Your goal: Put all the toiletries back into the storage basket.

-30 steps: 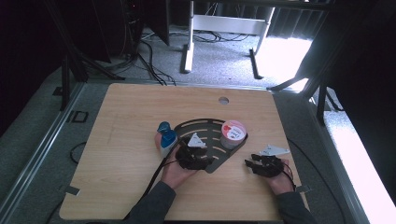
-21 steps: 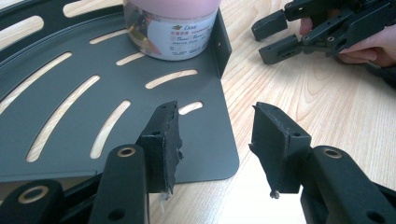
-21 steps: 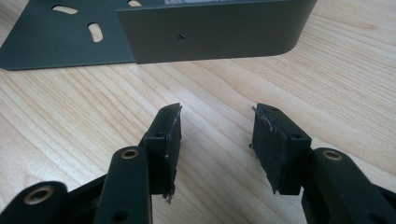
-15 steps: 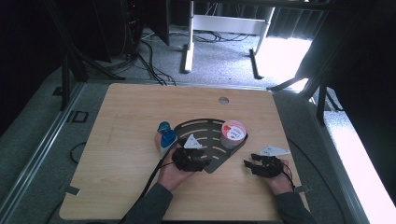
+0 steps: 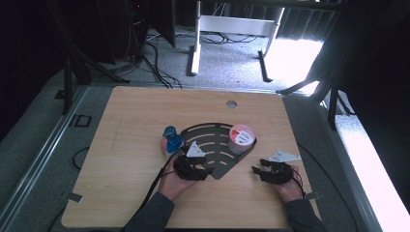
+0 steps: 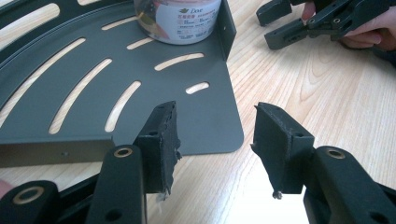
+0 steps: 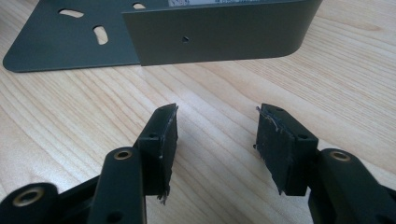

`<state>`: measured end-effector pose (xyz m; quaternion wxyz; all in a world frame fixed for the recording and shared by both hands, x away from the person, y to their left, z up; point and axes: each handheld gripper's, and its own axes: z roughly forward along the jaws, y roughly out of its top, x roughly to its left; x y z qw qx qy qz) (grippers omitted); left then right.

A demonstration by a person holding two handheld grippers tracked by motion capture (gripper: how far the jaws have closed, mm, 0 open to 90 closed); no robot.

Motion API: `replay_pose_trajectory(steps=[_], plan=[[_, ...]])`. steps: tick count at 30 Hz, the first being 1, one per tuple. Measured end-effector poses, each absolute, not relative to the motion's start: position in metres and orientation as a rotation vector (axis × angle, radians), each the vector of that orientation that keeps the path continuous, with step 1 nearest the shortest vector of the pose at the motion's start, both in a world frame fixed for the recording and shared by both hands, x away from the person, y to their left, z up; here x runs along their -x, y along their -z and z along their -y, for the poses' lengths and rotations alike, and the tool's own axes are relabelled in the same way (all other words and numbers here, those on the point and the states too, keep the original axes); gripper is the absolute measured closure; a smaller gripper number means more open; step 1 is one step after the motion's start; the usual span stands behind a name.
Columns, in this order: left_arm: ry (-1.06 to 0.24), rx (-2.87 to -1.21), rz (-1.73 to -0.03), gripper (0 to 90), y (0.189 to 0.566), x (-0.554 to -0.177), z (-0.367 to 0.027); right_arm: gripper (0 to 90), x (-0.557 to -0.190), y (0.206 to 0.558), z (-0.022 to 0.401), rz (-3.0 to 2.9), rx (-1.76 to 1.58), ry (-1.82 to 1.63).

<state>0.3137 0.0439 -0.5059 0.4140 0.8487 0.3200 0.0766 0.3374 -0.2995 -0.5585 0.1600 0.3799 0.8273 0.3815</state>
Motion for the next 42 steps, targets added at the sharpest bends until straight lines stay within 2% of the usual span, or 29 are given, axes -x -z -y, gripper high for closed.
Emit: replay_pose_trajectory(steps=[42], plan=[[-0.26,-2.184,-0.852,50.5,0.493,-0.287,-0.092,45.2,-0.336,0.559,0.297,-2.367,-1.073,-1.08]])
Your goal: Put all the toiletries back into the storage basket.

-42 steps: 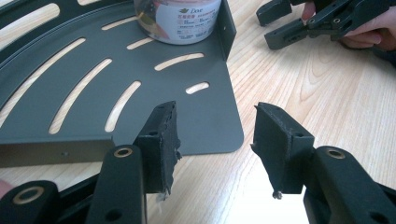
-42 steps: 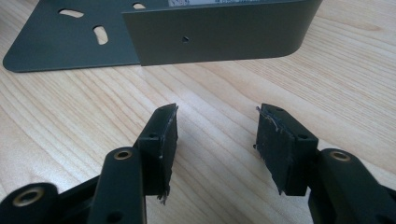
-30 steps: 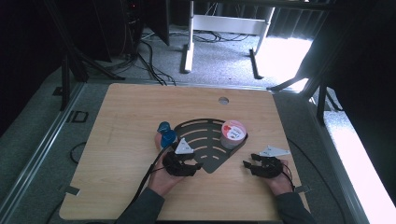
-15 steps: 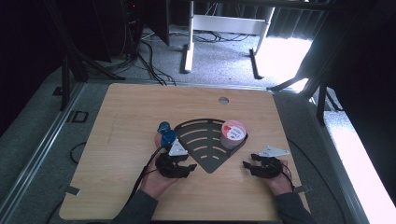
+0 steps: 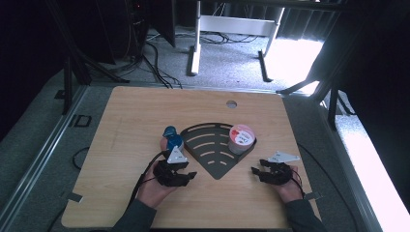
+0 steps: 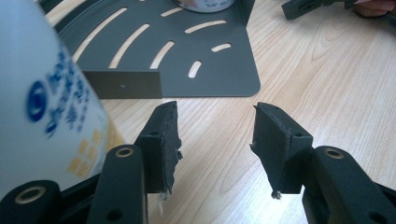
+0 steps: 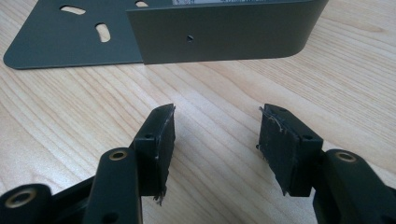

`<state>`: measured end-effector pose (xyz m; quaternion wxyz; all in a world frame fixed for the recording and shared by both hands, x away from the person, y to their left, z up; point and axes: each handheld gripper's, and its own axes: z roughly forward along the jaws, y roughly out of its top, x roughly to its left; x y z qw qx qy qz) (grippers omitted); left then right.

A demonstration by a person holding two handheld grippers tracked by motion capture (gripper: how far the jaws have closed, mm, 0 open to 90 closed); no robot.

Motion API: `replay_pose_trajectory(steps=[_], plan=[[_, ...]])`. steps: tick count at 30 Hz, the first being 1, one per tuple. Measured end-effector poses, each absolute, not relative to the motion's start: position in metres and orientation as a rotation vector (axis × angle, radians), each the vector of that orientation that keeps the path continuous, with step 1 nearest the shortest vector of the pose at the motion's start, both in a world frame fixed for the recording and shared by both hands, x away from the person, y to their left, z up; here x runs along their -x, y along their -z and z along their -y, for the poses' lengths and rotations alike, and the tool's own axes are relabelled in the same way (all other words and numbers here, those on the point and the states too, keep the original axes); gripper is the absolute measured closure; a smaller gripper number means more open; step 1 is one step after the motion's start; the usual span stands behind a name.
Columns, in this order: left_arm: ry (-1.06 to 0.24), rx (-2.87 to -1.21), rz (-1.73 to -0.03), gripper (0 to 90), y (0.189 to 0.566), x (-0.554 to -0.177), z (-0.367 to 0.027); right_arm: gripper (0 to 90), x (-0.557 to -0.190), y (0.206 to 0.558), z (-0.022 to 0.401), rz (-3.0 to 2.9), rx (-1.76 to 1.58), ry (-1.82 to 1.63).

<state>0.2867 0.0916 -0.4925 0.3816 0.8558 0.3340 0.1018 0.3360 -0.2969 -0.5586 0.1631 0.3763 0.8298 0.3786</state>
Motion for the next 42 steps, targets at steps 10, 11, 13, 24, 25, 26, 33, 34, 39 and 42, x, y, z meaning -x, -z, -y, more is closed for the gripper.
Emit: replay_pose_trajectory(steps=[10,11,13,24,25,26,33,34,39,42], plan=[[-0.278,-2.193,-0.868,50.5,0.49,-0.281,-0.102,45.2,-0.336,0.559,0.296,-2.367,-1.071,-1.079],[-0.275,-2.194,-0.871,50.5,0.489,-0.281,-0.104,45.2,-0.336,0.559,0.297,-2.367,-1.07,-1.079],[-0.276,-2.198,-0.873,50.5,0.489,-0.281,-0.105,45.2,-0.336,0.559,0.296,-2.367,-1.071,-1.08],[-0.273,-2.219,-0.903,50.6,0.486,-0.277,-0.121,45.2,-0.336,0.559,0.296,-2.367,-1.07,-1.078],[-0.274,-2.217,-0.91,50.6,0.486,-0.276,-0.123,45.1,-0.336,0.559,0.296,-2.368,-1.069,-1.079],[-0.271,-2.22,-0.912,50.6,0.486,-0.277,-0.124,45.1,-0.336,0.559,0.296,-2.368,-1.07,-1.079],[-0.279,-2.219,-0.953,50.3,0.487,-0.277,-0.134,44.9,-0.336,0.559,0.296,-2.369,-1.069,-1.079],[-0.279,-2.221,-0.957,50.4,0.486,-0.277,-0.136,44.9,-0.336,0.559,0.296,-2.369,-1.069,-1.079],[-0.297,-2.217,-0.981,49.4,0.484,-0.279,-0.141,44.7,-0.336,0.559,0.296,-2.369,-1.069,-1.079],[-0.308,-2.214,-0.992,48.6,0.483,-0.28,-0.144,44.6,-0.336,0.559,0.296,-2.37,-1.069,-1.079]])
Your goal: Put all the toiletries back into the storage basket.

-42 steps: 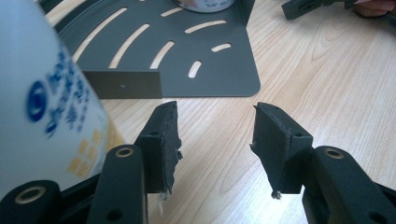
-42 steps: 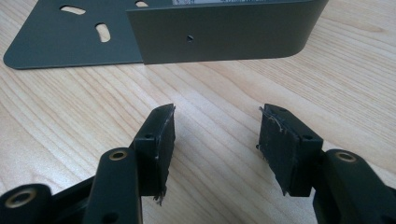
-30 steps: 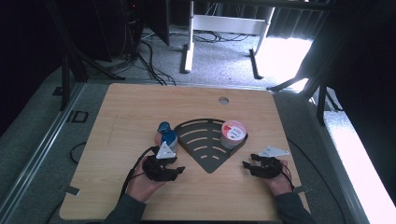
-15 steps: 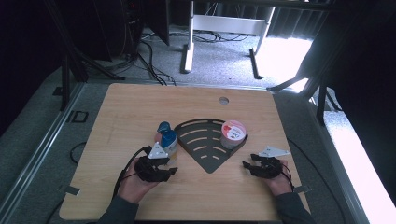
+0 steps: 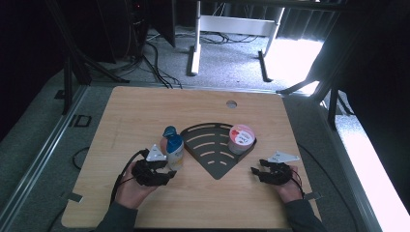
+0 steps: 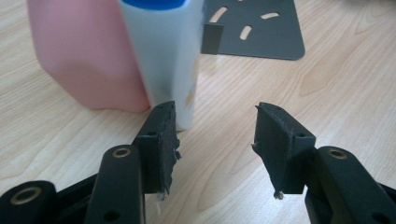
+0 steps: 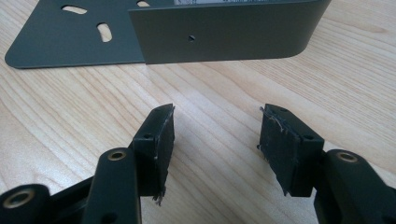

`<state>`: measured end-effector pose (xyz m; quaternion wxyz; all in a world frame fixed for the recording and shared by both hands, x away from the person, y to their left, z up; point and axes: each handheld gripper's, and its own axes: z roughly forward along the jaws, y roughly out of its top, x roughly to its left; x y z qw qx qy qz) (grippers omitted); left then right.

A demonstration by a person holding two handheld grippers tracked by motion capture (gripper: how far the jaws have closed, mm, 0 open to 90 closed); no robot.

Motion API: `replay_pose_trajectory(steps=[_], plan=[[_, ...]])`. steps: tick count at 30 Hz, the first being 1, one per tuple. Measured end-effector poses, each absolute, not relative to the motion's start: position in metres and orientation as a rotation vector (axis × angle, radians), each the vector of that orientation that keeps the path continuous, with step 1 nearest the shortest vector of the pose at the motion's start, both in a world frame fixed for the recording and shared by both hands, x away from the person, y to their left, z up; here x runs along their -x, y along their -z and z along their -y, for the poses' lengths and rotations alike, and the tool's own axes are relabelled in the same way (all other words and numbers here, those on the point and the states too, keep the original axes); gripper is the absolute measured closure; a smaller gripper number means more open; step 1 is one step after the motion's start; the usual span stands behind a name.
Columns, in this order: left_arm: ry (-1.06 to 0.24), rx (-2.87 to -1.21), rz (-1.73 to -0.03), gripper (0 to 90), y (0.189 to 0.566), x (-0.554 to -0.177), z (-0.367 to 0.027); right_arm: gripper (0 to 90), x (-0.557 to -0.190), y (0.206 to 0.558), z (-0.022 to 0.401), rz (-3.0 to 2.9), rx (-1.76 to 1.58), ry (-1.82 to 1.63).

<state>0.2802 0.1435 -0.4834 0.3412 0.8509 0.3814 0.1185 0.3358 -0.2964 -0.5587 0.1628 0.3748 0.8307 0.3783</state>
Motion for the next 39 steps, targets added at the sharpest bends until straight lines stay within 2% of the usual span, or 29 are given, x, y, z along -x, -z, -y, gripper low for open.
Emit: replay_pose_trajectory(steps=[39], plan=[[-0.326,-2.322,-0.981,46.3,0.469,-0.296,-0.142,44.3,-0.336,0.559,0.297,-2.374,-1.068,-1.082]])
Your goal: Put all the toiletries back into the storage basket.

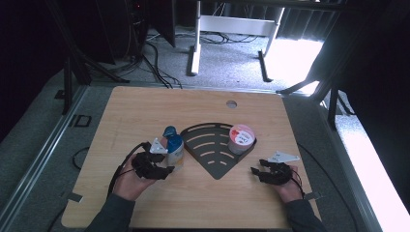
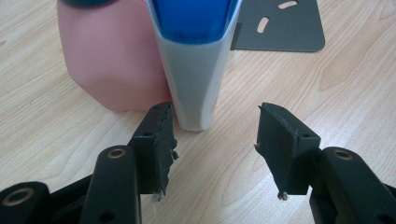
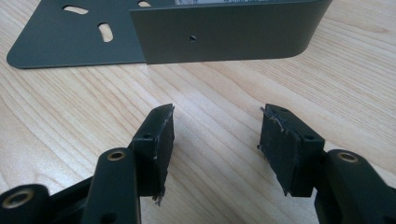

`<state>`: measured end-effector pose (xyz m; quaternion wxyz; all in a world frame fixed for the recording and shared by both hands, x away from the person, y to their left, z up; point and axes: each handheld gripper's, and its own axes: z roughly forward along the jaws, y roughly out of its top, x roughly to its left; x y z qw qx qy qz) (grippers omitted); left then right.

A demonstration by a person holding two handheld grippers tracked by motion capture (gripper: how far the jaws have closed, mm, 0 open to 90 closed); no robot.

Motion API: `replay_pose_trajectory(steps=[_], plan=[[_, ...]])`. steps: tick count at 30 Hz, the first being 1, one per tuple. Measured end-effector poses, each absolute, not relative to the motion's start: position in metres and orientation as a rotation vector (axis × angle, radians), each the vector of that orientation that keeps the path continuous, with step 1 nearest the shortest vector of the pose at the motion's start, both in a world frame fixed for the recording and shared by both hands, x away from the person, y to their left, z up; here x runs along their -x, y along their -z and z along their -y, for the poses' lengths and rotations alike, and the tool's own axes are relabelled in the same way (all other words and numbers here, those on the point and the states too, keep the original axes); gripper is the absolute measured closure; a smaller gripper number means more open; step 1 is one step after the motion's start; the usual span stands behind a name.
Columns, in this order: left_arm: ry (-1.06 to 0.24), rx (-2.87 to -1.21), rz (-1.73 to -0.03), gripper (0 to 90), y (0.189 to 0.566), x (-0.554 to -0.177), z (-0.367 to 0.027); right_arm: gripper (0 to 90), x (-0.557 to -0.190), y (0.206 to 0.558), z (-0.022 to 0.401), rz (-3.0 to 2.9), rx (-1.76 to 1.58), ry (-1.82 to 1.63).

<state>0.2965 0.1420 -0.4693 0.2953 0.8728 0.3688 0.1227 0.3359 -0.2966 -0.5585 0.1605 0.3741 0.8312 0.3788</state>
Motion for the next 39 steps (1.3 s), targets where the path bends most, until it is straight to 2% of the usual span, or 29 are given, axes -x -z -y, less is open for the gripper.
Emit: replay_pose_trajectory(steps=[39], plan=[[-0.294,-2.443,-0.95,46.0,0.458,-0.313,-0.132,44.3,-0.336,0.558,0.297,-2.377,-1.072,-1.089]])
